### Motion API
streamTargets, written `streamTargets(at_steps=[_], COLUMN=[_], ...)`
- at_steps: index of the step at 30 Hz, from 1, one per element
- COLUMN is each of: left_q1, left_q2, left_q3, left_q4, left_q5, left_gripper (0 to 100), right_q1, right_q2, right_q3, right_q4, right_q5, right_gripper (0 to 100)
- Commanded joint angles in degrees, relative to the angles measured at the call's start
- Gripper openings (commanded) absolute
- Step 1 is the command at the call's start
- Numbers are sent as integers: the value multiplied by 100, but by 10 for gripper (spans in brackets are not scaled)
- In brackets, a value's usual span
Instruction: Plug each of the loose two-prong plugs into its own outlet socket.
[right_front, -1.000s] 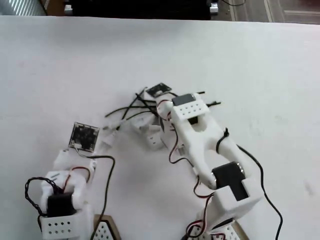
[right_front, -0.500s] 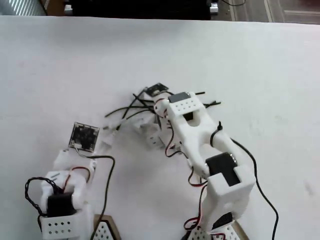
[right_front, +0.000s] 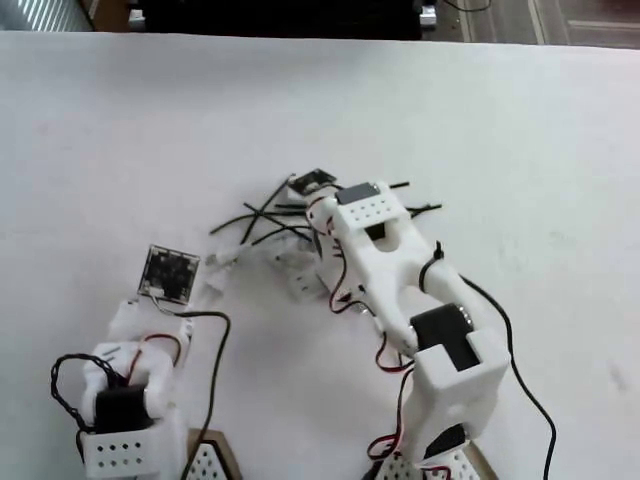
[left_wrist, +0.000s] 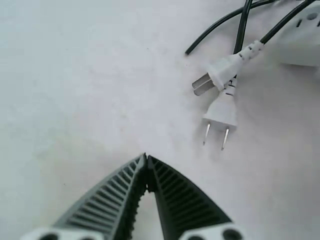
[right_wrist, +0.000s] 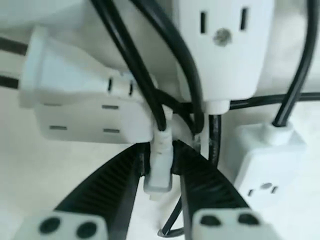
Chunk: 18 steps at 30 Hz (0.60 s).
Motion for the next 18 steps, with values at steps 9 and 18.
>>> streamTargets(at_steps=[9,18], left_q1=[40,40], left_q2=[-31,-31], left_q3=[-26,-26], left_q4=[-62,-62], left_q5=[18,18], left_gripper=[24,24], right_q1=[-57,-66], right_q2=[-66,136], right_q3=[-545,-782], right_q4=[374,725], right_q5=[-44,-44], right_gripper=[77,80])
